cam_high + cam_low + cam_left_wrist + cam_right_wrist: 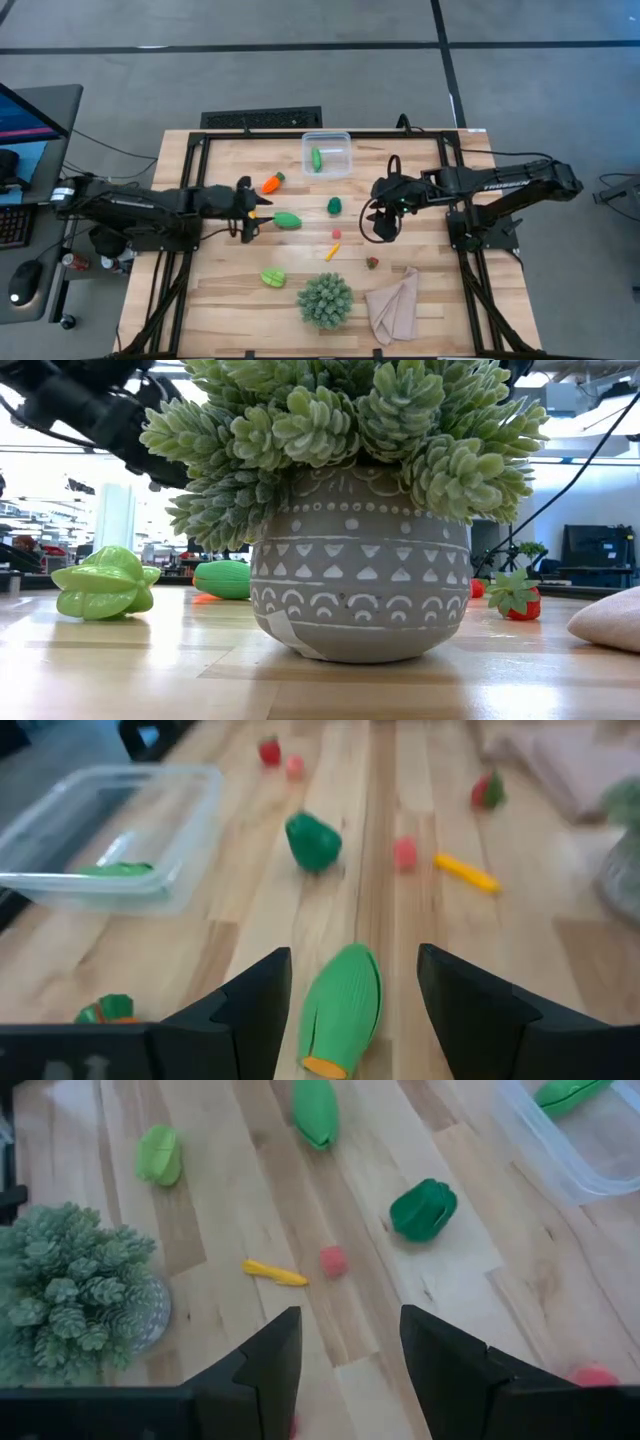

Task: Pick and placing Produce into tupperware
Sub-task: Put the top corn into the transparent bin

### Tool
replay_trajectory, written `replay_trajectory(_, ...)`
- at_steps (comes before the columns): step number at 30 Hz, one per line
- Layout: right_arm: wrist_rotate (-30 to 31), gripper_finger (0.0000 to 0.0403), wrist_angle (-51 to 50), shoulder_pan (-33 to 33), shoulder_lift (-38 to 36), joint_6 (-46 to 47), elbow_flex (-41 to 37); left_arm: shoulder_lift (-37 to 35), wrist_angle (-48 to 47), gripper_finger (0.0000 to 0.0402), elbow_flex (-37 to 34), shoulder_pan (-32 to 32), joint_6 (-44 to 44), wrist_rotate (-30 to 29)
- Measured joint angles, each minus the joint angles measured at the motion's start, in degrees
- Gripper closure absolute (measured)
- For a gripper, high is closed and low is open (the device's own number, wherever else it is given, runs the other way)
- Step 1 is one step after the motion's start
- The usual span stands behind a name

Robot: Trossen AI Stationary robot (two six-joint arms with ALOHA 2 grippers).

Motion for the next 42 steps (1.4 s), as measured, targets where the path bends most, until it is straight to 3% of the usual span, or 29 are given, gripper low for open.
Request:
replay_trajectory(11,3.25,0.0246,-0.42,4.61,0.00,2.92,0.00,19.94,-10.95,0.0193,13.76,0.09,5.20,-0.03)
replay_trajectory(19,5.77,0.0248,-0.42,6.86,0.00,4.44,0.00,29.84,-17.03,0.0180,21.52,0.07,6.82,0.07)
replay_trajectory(30,8.42,0.0250,-0.46,9.40,0.00,5.99,0.00,32.70,-20.84,0.0129,23.36,0.66,7.00,0.39)
replay_trajectory(42,8.85,0.0255,-0.40,9.82,0.00,6.49,0.00,32.68,-15.22,0.0122,23.36,3.61,7.28,-0.18)
